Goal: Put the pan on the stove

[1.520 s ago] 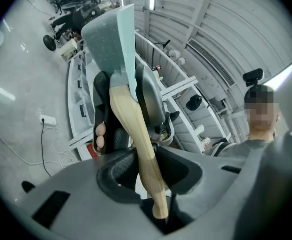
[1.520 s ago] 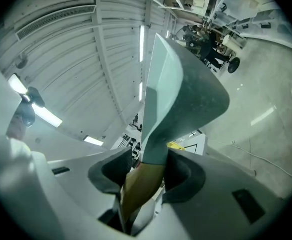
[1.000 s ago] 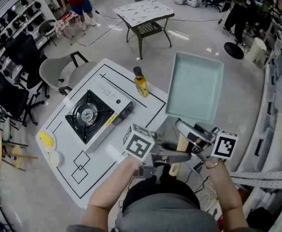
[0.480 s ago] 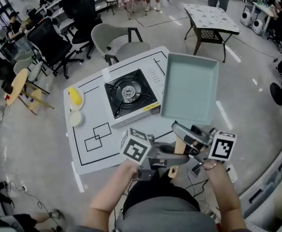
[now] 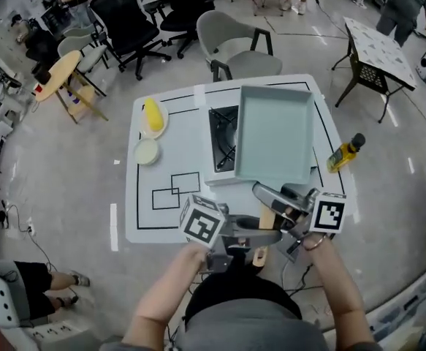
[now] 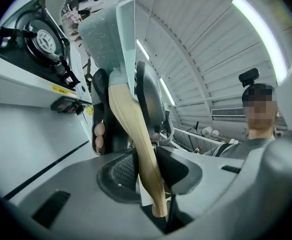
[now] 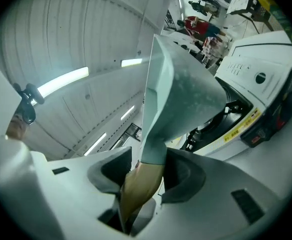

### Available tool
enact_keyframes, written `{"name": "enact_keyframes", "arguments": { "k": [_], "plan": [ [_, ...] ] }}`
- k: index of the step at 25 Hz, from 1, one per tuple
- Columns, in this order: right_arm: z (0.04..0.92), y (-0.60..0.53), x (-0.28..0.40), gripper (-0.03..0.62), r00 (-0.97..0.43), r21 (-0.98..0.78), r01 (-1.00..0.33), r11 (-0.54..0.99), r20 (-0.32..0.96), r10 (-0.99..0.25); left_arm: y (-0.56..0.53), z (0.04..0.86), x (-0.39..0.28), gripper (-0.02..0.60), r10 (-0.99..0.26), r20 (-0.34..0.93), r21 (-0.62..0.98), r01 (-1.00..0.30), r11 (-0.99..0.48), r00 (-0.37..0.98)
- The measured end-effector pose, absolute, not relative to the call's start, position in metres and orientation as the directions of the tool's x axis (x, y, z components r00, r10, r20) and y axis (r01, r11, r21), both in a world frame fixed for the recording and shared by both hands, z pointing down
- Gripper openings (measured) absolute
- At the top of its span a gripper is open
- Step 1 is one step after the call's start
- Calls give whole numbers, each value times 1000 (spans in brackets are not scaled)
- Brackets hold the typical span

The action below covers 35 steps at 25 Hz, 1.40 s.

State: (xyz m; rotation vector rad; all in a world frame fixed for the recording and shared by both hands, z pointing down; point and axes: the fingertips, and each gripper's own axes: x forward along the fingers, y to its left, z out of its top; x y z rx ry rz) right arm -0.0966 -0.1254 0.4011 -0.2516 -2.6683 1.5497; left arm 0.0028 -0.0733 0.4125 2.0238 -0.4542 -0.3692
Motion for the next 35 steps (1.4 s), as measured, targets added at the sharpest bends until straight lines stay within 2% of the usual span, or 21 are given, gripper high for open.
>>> {"name": "enact_keyframes", "arguments": {
  "k": [7, 22, 35],
  "plan": [
    [419, -135, -135, 178, -964, -889, 142, 436, -25, 263, -93, 426, -30, 100, -547, -66, 904, -183, -387, 834],
    [448, -151, -162, 179, -935, -934, 114, 339, 15, 355, -120, 442, -55, 103, -633, -56, 942, -169, -289, 772],
    [467, -164, -170, 178, -926, -964, 44, 262, 59, 373, -135, 447, -64, 104, -668, -45, 972, -122, -201, 743]
  ]
}}
